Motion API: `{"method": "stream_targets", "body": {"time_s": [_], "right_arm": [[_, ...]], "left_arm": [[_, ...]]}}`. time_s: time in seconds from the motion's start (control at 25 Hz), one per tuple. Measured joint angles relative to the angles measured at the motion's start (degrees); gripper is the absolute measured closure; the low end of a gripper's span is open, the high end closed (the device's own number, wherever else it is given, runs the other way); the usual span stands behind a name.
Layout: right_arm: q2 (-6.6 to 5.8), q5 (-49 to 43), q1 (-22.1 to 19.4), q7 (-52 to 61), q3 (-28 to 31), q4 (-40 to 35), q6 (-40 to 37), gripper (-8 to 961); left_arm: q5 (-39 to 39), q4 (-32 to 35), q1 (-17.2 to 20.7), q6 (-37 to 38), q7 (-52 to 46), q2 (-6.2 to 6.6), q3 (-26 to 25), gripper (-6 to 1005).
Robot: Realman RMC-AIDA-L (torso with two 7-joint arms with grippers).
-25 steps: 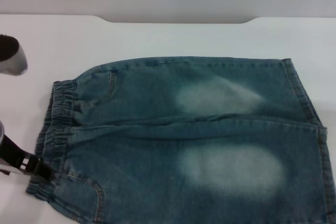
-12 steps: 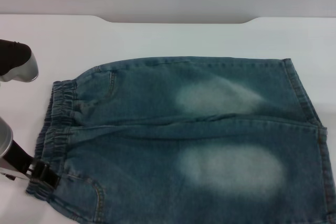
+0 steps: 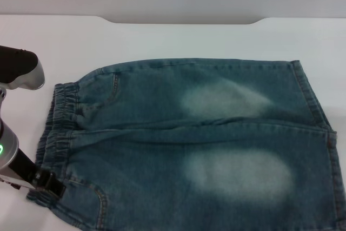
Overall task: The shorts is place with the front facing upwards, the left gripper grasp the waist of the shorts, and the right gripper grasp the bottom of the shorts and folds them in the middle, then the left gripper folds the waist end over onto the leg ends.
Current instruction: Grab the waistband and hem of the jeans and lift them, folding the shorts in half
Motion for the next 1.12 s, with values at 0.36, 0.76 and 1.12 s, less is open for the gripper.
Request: {"method": "stream_targets", "body": {"time_s": [0.36, 0.76, 1.12], "right_arm": [[0.04, 0.03, -0.06, -0.03, 0.01, 0.06, 0.14, 153], [0.00, 0.12, -0.45, -0.03, 0.02, 1.70, 0.40, 155], [-0.04, 0.33, -0.77, -0.03, -0.08, 3.22, 0.50, 157]], "left_arm": [[0.02, 0.48, -0.14, 0.56, 0.15, 0.01, 0.14, 156], [0.01, 1.16, -0.13, 0.93, -0.16, -0.02, 0.30, 210], [-0.43, 1.98, -0.11, 2.02, 0.23, 0.10, -0.08, 492]]}}
